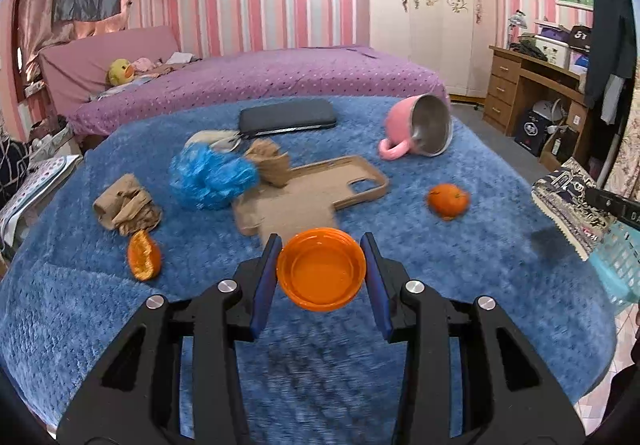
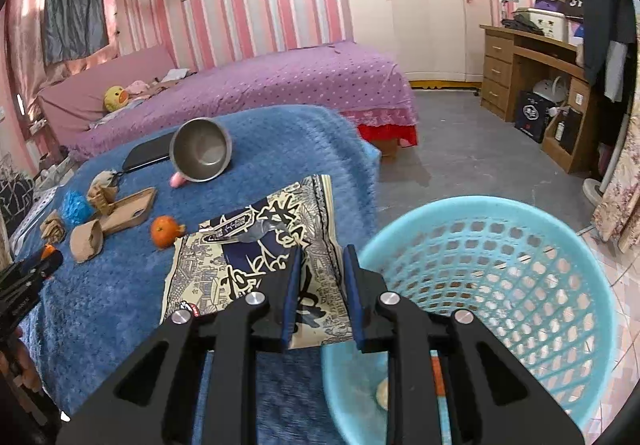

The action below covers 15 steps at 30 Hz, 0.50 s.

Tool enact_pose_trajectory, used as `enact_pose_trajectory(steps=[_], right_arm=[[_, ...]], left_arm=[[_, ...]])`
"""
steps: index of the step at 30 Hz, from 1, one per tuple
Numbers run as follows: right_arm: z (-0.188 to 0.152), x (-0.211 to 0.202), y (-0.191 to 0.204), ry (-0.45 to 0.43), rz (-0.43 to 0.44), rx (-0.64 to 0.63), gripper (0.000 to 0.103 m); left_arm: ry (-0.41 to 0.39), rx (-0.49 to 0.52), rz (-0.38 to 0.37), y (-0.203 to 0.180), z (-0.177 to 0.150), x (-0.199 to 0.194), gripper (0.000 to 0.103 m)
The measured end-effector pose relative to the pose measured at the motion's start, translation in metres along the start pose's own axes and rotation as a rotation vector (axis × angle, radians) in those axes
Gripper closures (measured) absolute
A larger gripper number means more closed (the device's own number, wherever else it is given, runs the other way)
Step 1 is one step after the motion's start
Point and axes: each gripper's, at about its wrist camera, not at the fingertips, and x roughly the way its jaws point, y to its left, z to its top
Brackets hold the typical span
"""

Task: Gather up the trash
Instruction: 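Carry lid and packet over the blue basket and open both tools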

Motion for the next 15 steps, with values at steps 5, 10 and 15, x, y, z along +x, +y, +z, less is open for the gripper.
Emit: enact_pose_trajectory(steps=[5,10,15], right_arm=[[0.002,-0.011,-0.027,-0.024,-0.043,0.027,0.081],[0.001,-0.018,-0.055,-0.030,-0.089,0.065,0.081],[-0.003,-0.024,-0.080,-0.028,-0.145,0.081,0.081]], left_arm=[[-0.015,0.019,-0.023,-0.024,0.009,-0.003,0.064],[-0.029,-0.004,-0.078,-0.052,0.023,-0.003,0.064],[-0.043,0.025,-0.123,-0.084,0.032,-0.003,0.064]])
